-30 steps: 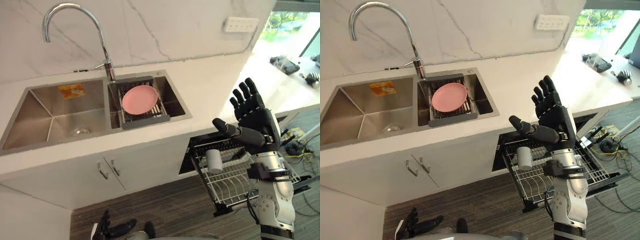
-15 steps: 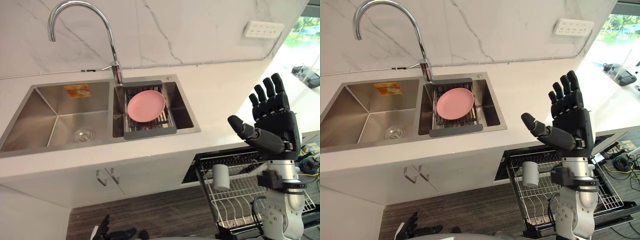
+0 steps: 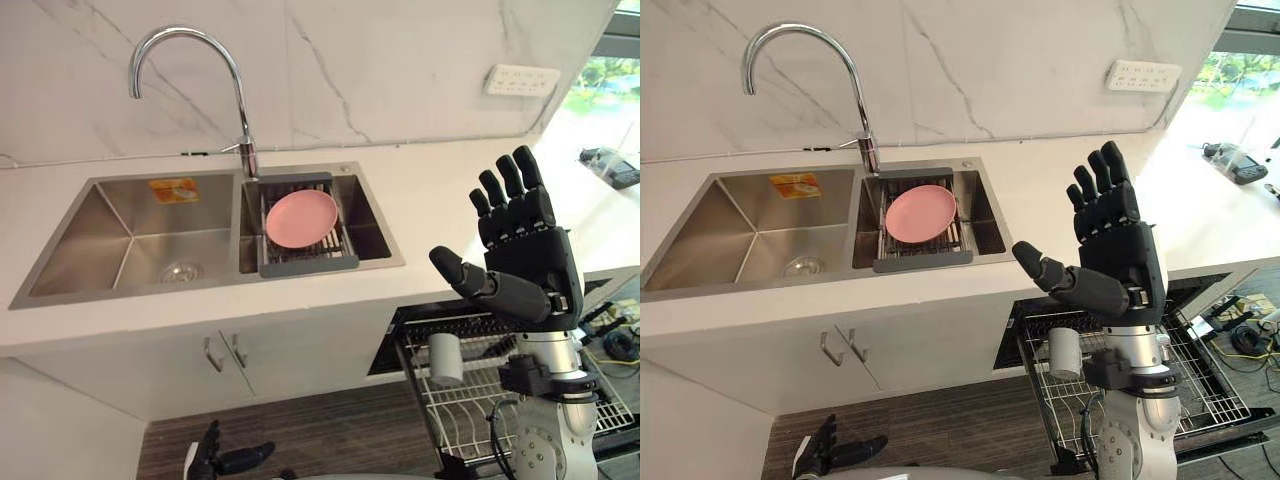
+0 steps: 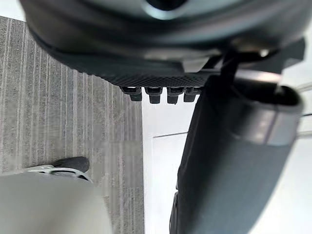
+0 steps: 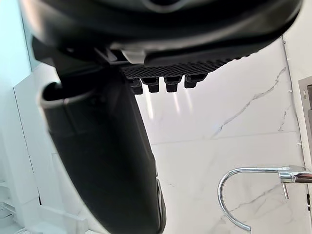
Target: Walk over to the sink, pick up the cup, carry it to the dishwasher, place the cup inside the dishwasher, then close the dishwasher door
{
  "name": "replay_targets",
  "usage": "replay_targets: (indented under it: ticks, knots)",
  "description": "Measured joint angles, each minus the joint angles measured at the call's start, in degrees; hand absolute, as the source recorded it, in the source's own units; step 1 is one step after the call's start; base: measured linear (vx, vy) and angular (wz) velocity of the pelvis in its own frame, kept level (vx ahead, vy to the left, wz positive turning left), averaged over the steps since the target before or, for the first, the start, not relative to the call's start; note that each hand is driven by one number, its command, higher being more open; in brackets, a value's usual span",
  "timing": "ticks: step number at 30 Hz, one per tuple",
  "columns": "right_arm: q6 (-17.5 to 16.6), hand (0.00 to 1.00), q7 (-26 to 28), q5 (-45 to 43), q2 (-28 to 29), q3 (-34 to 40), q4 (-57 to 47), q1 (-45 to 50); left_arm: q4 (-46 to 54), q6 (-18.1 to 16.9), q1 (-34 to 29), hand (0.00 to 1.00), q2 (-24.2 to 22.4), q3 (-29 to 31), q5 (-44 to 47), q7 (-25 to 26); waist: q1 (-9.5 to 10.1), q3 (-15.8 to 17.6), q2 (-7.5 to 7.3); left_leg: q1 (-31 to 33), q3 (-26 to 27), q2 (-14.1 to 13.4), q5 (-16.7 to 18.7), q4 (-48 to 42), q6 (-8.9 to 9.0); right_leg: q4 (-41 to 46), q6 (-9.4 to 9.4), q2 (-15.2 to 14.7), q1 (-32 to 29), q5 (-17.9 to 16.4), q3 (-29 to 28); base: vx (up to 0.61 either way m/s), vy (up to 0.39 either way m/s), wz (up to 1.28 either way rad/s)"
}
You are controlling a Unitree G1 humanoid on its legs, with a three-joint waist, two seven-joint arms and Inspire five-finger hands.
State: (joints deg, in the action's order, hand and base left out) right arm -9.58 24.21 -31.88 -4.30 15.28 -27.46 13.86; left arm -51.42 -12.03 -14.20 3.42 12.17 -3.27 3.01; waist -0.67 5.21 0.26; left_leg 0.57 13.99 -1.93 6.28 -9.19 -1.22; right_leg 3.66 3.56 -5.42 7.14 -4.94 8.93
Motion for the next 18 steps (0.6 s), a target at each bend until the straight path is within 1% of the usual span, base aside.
replay_targets:
  ticks: [1,2,3,4,5,6,7,8,9,10,11,12,13,15,16,17,18]
  knots:
    - [-0.07,1.0,0.2,-0.01,-0.31,0.09,-0.3,0.2,-0.08,-0.37,0.02,1.0,-0.82,0.03,-0.31,0.83,0.12,0.97,1.28,1.94,0.7,-2.24,2.72,-5.99,0.21,0.35,-0.87,0.48,0.82,-0.71,0.69,-0.01,-0.028,0.2]
    - [-0.11,1.0,0.3,-0.01,-0.44,0.14,-0.54,0.51,-0.12,-0.53,-0.13,1.0,-1.17,-0.01,-0.8,1.03,-0.08,1.32,2.04,3.42,0.92,-3.7,3.74,-9.61,0.65,0.66,-1.11,1.03,1.01,-1.13,1.29,-0.02,0.001,0.46]
    - [-0.16,1.0,0.32,0.01,-0.51,0.79,-0.49,0.58,0.04,-0.79,0.12,1.0,-1.44,-0.07,-1.28,1.18,-0.47,1.82,3.42,6.55,2.29,-6.04,4.7,-16.62,1.05,1.49,-1.55,1.57,1.57,-2.21,2.81,-0.02,0.027,0.65]
    - [-0.13,1.0,0.23,0.07,-0.61,1.21,-0.22,0.7,0.06,-0.78,0.01,1.0,-1.39,-0.11,-1.2,1.29,-0.51,2.14,3.32,8.54,4.32,-7.48,4.94,-21.57,2.08,1.53,-1.6,0.98,3.1,-2.9,4.22,-0.02,0.013,0.59]
    - [-0.13,1.0,0.17,0.09,-0.8,1.34,-0.12,0.57,0.04,-0.76,-0.21,1.0,-1.36,-0.19,-1.17,1.38,-0.09,2.17,3.25,9.05,4.73,-7.96,5.29,-22.07,1.56,1.61,-1.39,0.66,3.68,-3.25,4.51,0.02,0.013,0.39]
    - [-0.21,1.0,0.14,0.11,-1.38,1.3,-0.08,0.02,0.05,-0.84,-0.92,1.0,-1.47,-0.17,-0.85,1.4,0.42,2.2,3.16,9.6,4.84,-8.47,5.31,-20.15,1.47,1.67,-0.88,-0.16,4.55,-3.91,4.81,0.07,0.045,0.18]
    - [-0.73,1.0,-0.2,0.1,-1.92,1.3,-0.08,-0.17,0.43,-1.14,-1.11,1.0,-1.72,-0.06,-0.37,1.5,0.91,2.2,3.16,9.87,3.82,-8.45,4.73,-16.02,2.03,1.62,-0.05,-1.07,5.5,-4.56,5.02,0.11,0.079,0.13]
    - [-0.78,1.0,-0.5,0.11,-2.11,1.24,-0.06,-0.25,0.89,-1.2,-1.29,1.0,-1.8,-0.1,-0.41,1.5,1.21,2.19,3.14,9.87,2.74,-8.21,3.63,-13.59,2.49,1.61,0.38,-1.54,5.91,-4.89,4.95,0.18,0.156,0.0]
    - [-0.8,1.0,-1.03,0.09,-2.47,0.76,-0.02,-0.33,2.09,-1.67,-2.25,1.0,-1.98,-0.21,-1.0,1.53,1.59,2.05,2.85,9.54,2.2,-7.48,-0.95,-12.06,2.96,1.56,1.34,-2.41,6.37,-5.61,3.56,0.24,0.215,-0.24]
    - [-0.81,1.0,-1.39,0.08,-2.64,-0.16,0.27,-0.77,2.39,-2.63,-2.85,1.0,-2.13,-0.2,-1.22,1.64,1.83,1.94,1.98,9.07,2.05,-5.55,-2.79,-11.67,1.29,1.22,2.09,-3.46,6.38,-6.16,0.77,0.26,0.232,-0.29]
    - [-0.81,1.0,-1.69,0.09,-2.74,-0.96,0.32,-0.99,2.47,-2.82,-3.07,1.0,-1.81,-0.2,-1.15,1.62,1.78,1.79,1.46,9.05,2.64,-5.0,-2.38,-11.84,0.62,1.06,1.98,-3.9,6.21,-6.36,-0.65,0.29,0.21,-0.31]
    - [-0.79,1.0,-1.91,0.11,-3.07,-2.04,0.48,-2.12,3.0,-2.77,-2.75,1.0,-1.34,-0.21,-0.88,1.65,1.56,1.97,0.95,9.48,3.77,-4.57,-1.05,-13.29,-0.34,1.15,1.78,-4.53,5.86,-6.44,-2.76,0.28,0.17,-0.23]
    - [-0.78,1.0,-1.89,0.25,-3.07,-2.51,0.94,-3.24,3.86,-2.69,-2.77,1.0,-0.98,-0.2,-0.42,1.69,1.54,2.4,0.11,9.82,4.22,-4.37,0.11,-14.85,-0.98,1.03,2.61,-4.96,5.87,-5.87,-4.0,0.27,0.157,-0.19]
    - [-0.75,1.0,-1.92,0.33,-3.21,-2.4,1.97,-4.6,3.99,-2.7,-2.35,1.0,0.18,-0.26,-0.26,1.71,1.46,2.32,-1.64,9.82,4.22,-3.57,1.72,-15.86,-1.4,0.95,3.32,-5.78,6.0,-5.0,-5.4,0.21,0.159,0.0]
    - [-0.74,1.0,-1.9,0.23,-3.29,-2.01,2.48,-5.39,3.88,-2.7,-2.15,1.0,0.66,-0.32,-0.39,1.72,1.46,1.81,-2.41,9.63,4.1,-3.11,2.59,-15.72,-1.47,1.02,3.17,-6.01,6.0,-4.2,-5.88,0.2,0.165,0.04]
    - [-0.75,1.0,-1.75,0.08,-3.45,-2.0,3.18,-6.51,3.62,-2.68,-1.82,1.0,1.15,-0.46,-1.09,1.72,1.33,1.33,-3.05,9.07,4.12,-2.5,3.42,-14.87,-1.56,2.3,3.16,-6.31,5.47,-3.47,-6.16,0.16,0.152,0.0]
    - [-0.76,1.0,-1.68,0.05,-3.58,-1.95,3.59,-6.89,3.46,-2.66,-1.71,1.0,1.42,-0.79,-1.25,1.74,1.31,1.21,-3.21,8.69,4.13,-1.96,3.88,-14.4,-1.47,3.59,3.05,-6.46,4.9,-3.37,-6.2,0.12,0.132,-0.06]
